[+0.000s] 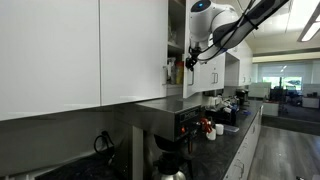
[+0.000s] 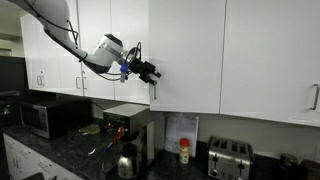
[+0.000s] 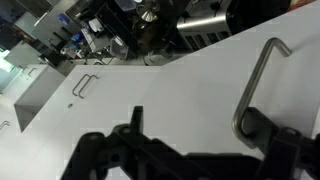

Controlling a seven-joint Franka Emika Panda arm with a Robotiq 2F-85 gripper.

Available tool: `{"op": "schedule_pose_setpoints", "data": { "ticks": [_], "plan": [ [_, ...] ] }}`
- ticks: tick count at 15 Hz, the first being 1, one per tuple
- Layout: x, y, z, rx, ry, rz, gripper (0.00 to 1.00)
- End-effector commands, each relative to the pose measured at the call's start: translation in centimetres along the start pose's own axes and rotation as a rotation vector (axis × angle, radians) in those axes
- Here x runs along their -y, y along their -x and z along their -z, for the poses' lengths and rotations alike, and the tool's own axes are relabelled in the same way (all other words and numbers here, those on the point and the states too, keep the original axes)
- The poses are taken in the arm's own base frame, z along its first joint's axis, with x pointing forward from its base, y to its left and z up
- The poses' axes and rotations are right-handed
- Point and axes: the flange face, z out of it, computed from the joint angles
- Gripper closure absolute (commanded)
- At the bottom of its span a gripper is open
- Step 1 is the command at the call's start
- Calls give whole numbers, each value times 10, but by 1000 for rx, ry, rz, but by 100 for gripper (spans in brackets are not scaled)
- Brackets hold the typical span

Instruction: Open the top right cabinet

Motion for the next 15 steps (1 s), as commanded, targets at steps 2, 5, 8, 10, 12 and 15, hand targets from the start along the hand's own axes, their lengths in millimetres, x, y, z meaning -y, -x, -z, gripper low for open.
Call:
{"op": "schedule_pose_setpoints", "data": {
  "ticks": [2, 5, 8, 10, 12, 15],
  "plan": [
    [-65, 8, -24, 56, 102, -49, 0],
    [-75, 12, -26, 64, 111, -67, 0],
    [-85, 16, -26, 68, 122, -79, 0],
    [-91, 20, -26, 71, 128, -86, 0],
    [-97, 24, -26, 72, 137, -94, 0],
    [-105, 28, -29, 76, 144, -104, 0]
  ]
}}
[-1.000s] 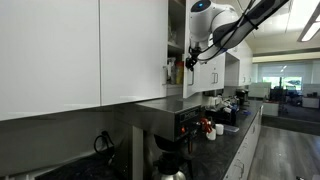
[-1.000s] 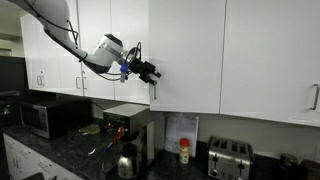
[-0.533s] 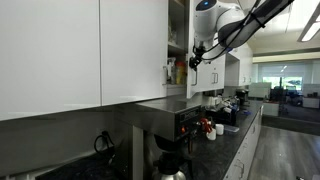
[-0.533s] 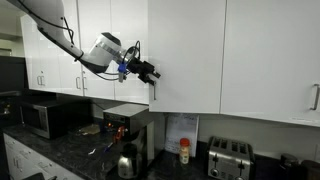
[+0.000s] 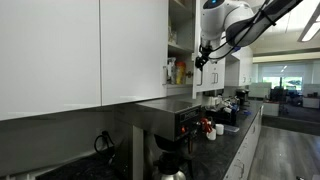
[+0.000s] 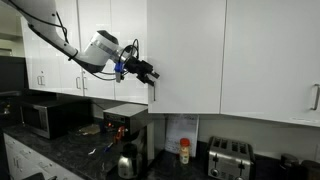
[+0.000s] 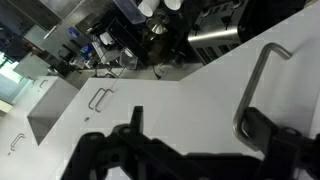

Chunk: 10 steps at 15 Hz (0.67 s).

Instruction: Open the top right cabinet

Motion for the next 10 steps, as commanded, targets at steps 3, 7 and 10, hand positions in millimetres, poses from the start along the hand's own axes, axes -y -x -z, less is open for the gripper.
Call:
{"op": "schedule_pose_setpoints", "data": {
  "ticks": [3, 7, 10],
  "plan": [
    [-73, -3, -36, 45, 132, -81, 0],
    [-82, 3, -37, 53, 140, -93, 0],
    [-90, 7, -37, 58, 146, -103, 0]
  ]
}}
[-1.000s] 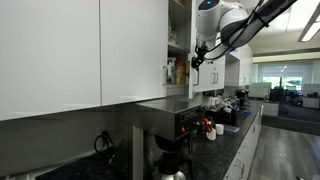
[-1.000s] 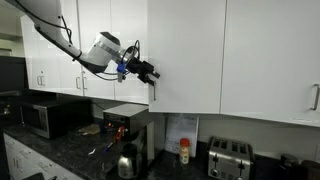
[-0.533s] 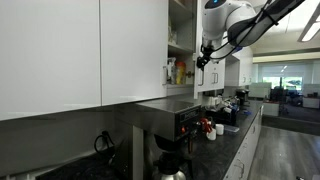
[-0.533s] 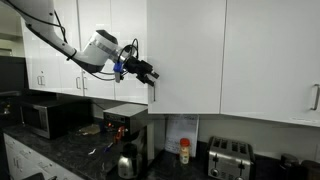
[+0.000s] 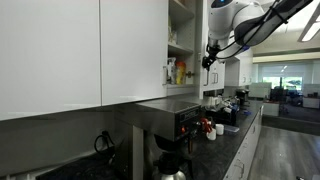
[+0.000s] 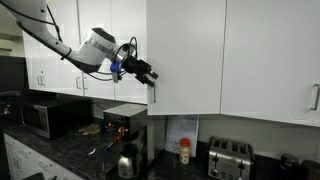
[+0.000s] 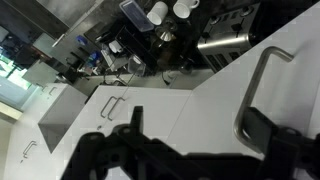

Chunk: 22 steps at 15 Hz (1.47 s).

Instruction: Open the top right cabinet

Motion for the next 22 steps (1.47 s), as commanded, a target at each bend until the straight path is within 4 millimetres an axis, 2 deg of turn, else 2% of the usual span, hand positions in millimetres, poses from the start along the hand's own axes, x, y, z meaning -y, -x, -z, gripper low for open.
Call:
{"op": "schedule_pose_setpoints", "data": {
  "ticks": [1, 5, 10, 11, 15, 22],
  "plan": [
    [-65, -13, -39, 37, 128, -79, 0],
    [-77, -7, -40, 49, 140, -92, 0],
    [-102, 2, -43, 94, 181, -100, 0],
    [-58, 27, -9, 72, 99, -26, 0],
    [-86, 35, -19, 119, 152, -26, 0],
    [-90, 36, -21, 128, 163, -28, 0]
  ]
}}
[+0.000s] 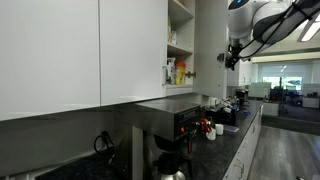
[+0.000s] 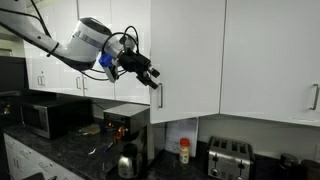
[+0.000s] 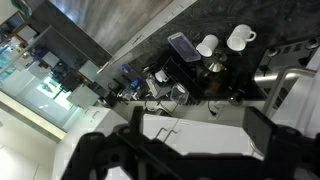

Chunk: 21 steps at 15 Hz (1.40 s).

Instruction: Open the top right cabinet

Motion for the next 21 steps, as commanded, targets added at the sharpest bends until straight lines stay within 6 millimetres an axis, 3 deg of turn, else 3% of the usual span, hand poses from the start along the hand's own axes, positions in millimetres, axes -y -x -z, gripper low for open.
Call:
{"op": "schedule_pose_setpoints", "data": {
  "ticks": [1, 7, 15, 18, 21],
  "plan": [
    [0, 0, 0, 1, 0, 0, 0],
    [-8, 8, 6, 14, 31, 19, 0],
    [-60, 23, 31, 116, 165, 93, 0],
    [-75, 28, 46, 144, 114, 144, 0],
    [-85, 32, 64, 174, -52, 224, 0]
  ]
}}
